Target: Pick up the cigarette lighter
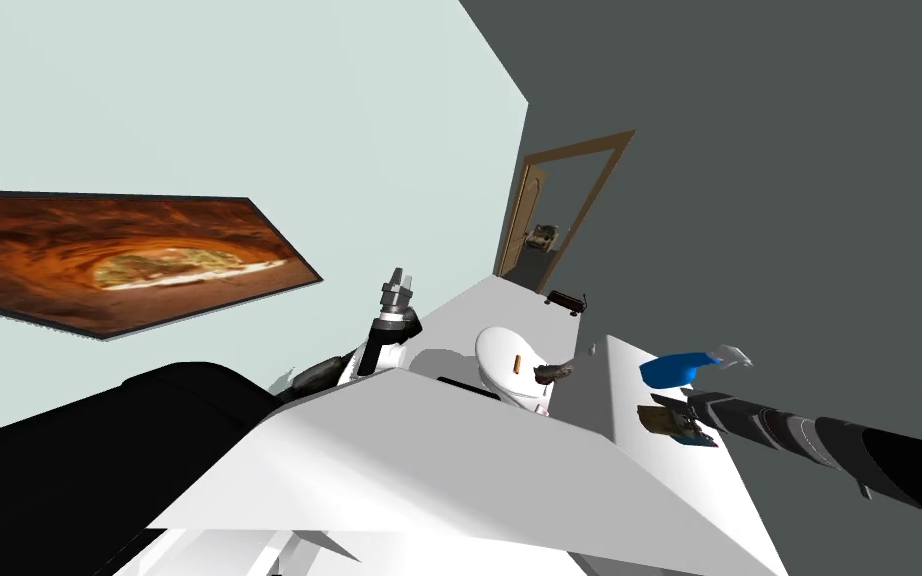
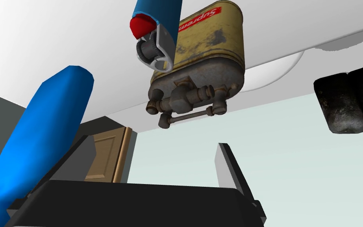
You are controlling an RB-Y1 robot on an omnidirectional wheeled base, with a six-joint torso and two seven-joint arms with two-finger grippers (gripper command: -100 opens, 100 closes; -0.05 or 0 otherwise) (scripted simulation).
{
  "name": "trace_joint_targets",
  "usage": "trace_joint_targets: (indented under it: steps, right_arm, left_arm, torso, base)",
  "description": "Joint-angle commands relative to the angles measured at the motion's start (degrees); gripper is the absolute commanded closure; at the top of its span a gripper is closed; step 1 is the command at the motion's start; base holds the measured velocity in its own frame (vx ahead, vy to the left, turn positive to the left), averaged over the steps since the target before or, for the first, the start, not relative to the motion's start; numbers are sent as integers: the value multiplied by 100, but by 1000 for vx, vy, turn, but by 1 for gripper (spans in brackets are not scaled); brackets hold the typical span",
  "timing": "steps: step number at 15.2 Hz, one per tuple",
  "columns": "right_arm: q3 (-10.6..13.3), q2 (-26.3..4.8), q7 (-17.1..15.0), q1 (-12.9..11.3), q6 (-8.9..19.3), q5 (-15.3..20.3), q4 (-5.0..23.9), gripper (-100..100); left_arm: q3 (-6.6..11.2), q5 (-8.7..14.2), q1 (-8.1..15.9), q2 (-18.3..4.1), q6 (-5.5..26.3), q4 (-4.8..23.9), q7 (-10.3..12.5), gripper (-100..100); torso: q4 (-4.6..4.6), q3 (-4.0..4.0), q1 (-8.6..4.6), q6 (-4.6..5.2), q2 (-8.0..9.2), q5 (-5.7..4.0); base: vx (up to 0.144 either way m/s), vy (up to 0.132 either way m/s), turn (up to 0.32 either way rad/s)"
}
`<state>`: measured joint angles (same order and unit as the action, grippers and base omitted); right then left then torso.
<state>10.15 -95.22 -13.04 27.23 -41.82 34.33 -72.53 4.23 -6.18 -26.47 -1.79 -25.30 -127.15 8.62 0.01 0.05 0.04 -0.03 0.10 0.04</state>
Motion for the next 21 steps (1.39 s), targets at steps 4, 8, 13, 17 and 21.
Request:
trace_joint_targets:
  steps: [4, 8, 13, 17, 21]
  right_arm:
    - [-130, 516, -70, -267, -586, 508, 696, -100]
    - [-200, 822, -124, -435, -1035, 849, 1279, -100]
    - [-269, 1124, -178, -604, -1396, 1165, 1829, -100]
    - [-271, 1123, -155, -608, -1414, 1154, 1932, 100]
    - [-277, 1118, -158, -611, -1410, 1151, 1934, 100]
  left_arm:
    - [1, 0, -1, 0, 0, 0, 0, 0]
    - [0, 0, 0, 0, 0, 0, 0, 0]
    - [0, 0, 0, 0, 0, 0, 0, 0]
    - [1, 0, -1, 0, 0, 0, 0, 0]
    - [1, 0, -1, -1, 0, 0, 0, 0]
  torso:
    - [1, 1, 0, 5, 0, 3]
    - [0, 0, 11, 0, -1, 3]
    - [1, 2, 9, 2, 2, 3]
    - [1, 0, -10, 5, -1, 1]
    - [-2, -1, -14, 5, -1, -5]
  base:
    - [-15, 48, 88]
    - [-14, 67, 128]
    - [-16, 52, 73]
    - [-5, 12, -5]
    - [0, 0, 0]
